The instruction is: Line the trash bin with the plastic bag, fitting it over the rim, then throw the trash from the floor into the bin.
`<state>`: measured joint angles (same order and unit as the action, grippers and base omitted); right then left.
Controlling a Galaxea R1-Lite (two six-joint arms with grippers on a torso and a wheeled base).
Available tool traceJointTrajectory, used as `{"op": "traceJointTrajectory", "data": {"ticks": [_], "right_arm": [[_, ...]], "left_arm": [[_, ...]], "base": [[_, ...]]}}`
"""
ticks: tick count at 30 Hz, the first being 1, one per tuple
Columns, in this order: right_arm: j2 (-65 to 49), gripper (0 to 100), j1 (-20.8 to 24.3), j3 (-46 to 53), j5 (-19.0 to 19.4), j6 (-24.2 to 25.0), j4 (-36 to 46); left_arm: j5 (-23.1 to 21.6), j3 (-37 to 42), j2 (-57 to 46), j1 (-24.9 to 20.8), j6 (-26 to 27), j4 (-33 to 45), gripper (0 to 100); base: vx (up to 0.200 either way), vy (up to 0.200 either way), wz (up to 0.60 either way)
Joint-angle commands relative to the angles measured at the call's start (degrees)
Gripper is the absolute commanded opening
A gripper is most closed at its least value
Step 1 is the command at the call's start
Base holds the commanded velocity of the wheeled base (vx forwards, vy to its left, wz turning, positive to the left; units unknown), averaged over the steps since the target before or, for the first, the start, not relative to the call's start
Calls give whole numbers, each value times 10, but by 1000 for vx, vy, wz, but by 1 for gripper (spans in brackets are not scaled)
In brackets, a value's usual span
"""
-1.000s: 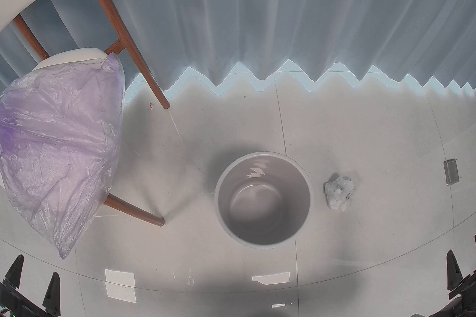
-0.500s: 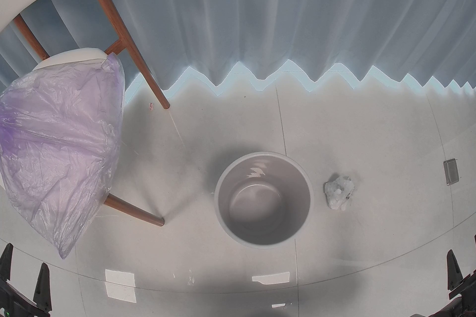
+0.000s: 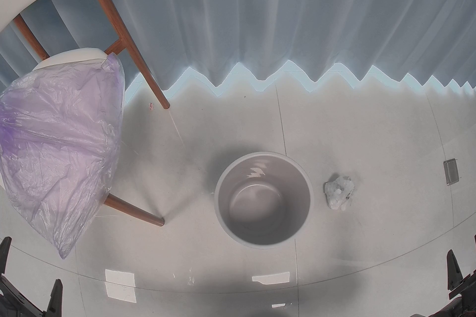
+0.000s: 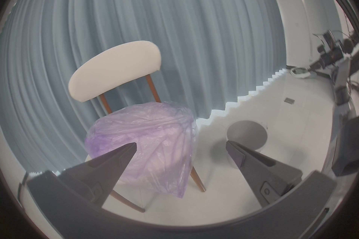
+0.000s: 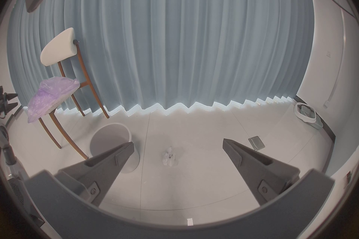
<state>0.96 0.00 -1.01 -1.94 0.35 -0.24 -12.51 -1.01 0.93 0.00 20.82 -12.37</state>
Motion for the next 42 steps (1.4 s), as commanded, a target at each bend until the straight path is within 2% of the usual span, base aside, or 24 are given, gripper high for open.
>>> {"op": "traceJointTrajectory", "data": {"ticks": [1, 3, 8, 13, 17, 21, 28, 31, 33, 35, 37, 39, 41, 42], "right_arm": [[-9, 100, 0, 10, 0, 0, 0], [-9, 100, 0, 10, 0, 0, 0], [-9, 100, 0, 10, 0, 0, 0], [-9, 100, 0, 10, 1, 0, 0], [-9, 100, 0, 10, 1, 0, 0], [-9, 100, 0, 10, 1, -1, 0], [-9, 100, 0, 10, 2, -1, 0], [-9, 100, 0, 10, 2, -1, 0], [-9, 100, 0, 10, 2, -1, 0], [-9, 100, 0, 10, 2, -1, 0], [-9, 100, 0, 10, 2, -1, 0], [-9, 100, 0, 10, 2, -1, 0], [-9, 100, 0, 10, 2, -1, 0], [-9, 100, 0, 10, 2, -1, 0]], "left_arm": [[-15, 1, -9, 0, 22, 24, 100], [-14, -8, -9, 1, 22, 36, 100], [-9, -116, 60, 2, -10, 128, 100], [-5, -179, 174, 4, -8, 134, 100], [-49, -231, 264, -33, 2, 134, 100], [-65, -283, 340, -62, 17, 134, 100], [-79, -356, 460, -175, 49, 133, 100], [-71, -370, 504, -221, 70, 133, 100], [-67, -374, 515, -229, 83, 133, 100], [-43, -389, 557, -234, 146, 127, 100], [-30, -404, 583, -235, 173, 117, 100], [-25, -410, 596, -236, 180, 110, 100], [13, -421, 624, -257, 182, 87, 100], [16, -421, 625, -258, 182, 85, 100]], "base": [[0, 0, 0], [0, 0, 0], [0, 0, 0], [0, 0, 0], [0, 0, 0], [0, 0, 0], [0, 0, 0], [0, 0, 0], [0, 0, 0], [0, 0, 0], [0, 0, 0], [0, 0, 0], [0, 0, 0], [0, 0, 0]]}}
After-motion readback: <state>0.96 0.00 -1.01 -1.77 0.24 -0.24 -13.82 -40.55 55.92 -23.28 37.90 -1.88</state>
